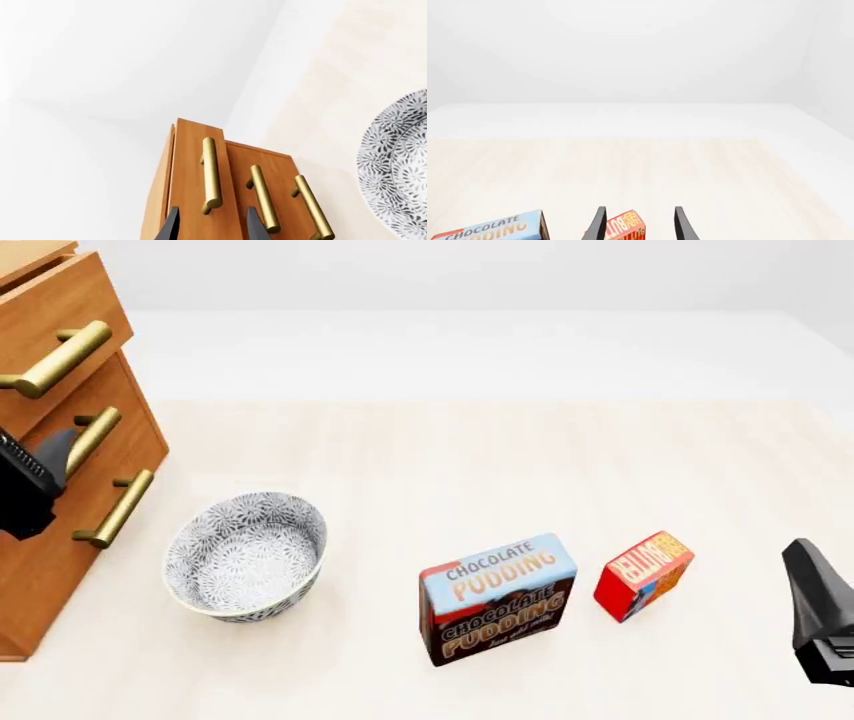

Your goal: Put the butter at the back in the top drawer of the cabinet and close it.

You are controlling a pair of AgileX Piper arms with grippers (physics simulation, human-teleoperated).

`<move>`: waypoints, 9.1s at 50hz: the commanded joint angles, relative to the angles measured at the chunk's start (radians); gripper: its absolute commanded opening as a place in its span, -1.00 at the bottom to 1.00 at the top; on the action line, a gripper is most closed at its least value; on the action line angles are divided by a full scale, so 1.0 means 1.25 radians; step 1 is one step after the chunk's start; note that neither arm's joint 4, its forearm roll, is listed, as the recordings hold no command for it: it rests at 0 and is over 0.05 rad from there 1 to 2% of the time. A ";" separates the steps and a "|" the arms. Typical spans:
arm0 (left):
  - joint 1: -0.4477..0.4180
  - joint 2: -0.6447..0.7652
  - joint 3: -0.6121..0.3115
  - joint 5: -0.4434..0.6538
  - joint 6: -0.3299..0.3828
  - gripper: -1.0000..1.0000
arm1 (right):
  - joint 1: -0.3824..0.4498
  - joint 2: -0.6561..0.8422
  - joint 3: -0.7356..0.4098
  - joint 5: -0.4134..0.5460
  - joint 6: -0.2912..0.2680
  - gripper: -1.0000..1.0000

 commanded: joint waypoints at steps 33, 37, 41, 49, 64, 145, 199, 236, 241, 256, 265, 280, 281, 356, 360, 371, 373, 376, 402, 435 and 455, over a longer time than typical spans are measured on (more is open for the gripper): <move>0.041 0.072 -0.002 -0.055 0.014 1.00 | 0.000 0.000 0.000 0.000 0.000 1.00; 0.044 0.078 0.000 -0.063 0.016 1.00 | 0.000 0.000 0.000 0.000 0.000 1.00; 0.046 0.088 0.000 -0.073 0.018 1.00 | 0.000 0.000 0.000 0.000 0.000 1.00; 0.051 0.103 -0.006 -0.087 0.045 1.00 | 0.000 0.000 0.000 0.000 0.000 1.00; 0.066 0.115 0.002 -0.108 0.057 1.00 | 0.000 0.000 0.000 0.000 0.000 1.00; 0.093 0.264 -0.055 -0.206 0.049 1.00 | 0.000 0.000 0.000 0.000 0.000 1.00; 0.079 0.236 -0.067 -0.135 0.025 -1.00 | 0.000 0.000 0.000 0.000 0.000 1.00; 0.011 0.241 -0.047 -0.126 -0.005 -1.00 | 0.000 0.000 0.000 0.000 0.000 1.00; 0.004 0.241 -0.049 -0.124 -0.009 -1.00 | 0.000 0.000 0.000 0.000 0.000 1.00; -0.013 0.251 -0.035 -0.119 -0.018 -1.00 | 0.000 0.000 0.000 0.000 0.000 1.00; -0.025 0.284 -0.027 -0.140 -0.017 -1.00 | 0.000 0.000 0.000 0.000 0.000 1.00; -0.035 0.280 -0.027 -0.119 -0.023 -1.00 | 0.000 0.000 0.000 0.000 0.000 1.00; -0.035 0.280 -0.027 -0.119 -0.023 -1.00 | 0.000 0.000 0.000 0.000 0.000 1.00; -0.278 0.240 -0.304 0.141 -0.208 1.00 | 0.000 0.000 0.000 0.000 0.000 1.00; -0.279 0.228 -0.330 0.172 -0.225 1.00 | 0.000 0.000 0.000 0.000 0.000 1.00; -0.276 0.216 -0.461 0.307 -0.324 1.00 | 0.000 0.000 0.000 0.000 0.000 1.00; -0.272 0.215 -0.485 0.336 -0.343 1.00 | 0.000 0.000 0.000 0.000 0.000 1.00; -0.284 0.235 -0.535 0.383 -0.384 1.00 | 0.000 0.000 0.000 0.000 0.000 1.00; -0.240 0.308 -0.858 0.733 -0.741 1.00 | 0.000 0.000 0.000 0.000 0.000 1.00; -0.184 0.301 -0.906 0.843 -0.888 1.00 | 0.000 0.000 0.000 0.000 0.000 1.00; -0.172 0.286 -0.880 0.844 -0.935 1.00 | 0.000 0.000 0.000 0.000 0.000 1.00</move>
